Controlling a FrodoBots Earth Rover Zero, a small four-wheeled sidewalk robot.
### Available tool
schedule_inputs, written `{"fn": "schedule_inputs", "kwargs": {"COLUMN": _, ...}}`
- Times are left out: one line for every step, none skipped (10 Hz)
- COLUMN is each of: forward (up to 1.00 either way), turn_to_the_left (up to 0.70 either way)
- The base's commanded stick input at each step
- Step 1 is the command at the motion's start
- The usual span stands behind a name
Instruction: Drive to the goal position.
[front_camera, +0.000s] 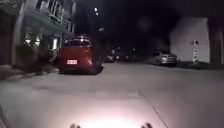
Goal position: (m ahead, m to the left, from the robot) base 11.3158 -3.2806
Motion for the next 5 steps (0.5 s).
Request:
{"fn": "schedule_inputs", "kwargs": {"forward": 0.85, "turn_to_the_left": 0.0}}
{"fn": "schedule_inputs", "kwargs": {"forward": 0.85, "turn_to_the_left": 0.0}}
{"fn": "schedule_inputs", "kwargs": {"forward": 0.85, "turn_to_the_left": 0.0}}
{"fn": "schedule_inputs", "kwargs": {"forward": 0.85, "turn_to_the_left": 0.0}}
{"fn": "schedule_inputs", "kwargs": {"forward": 0.85, "turn_to_the_left": 0.0}}
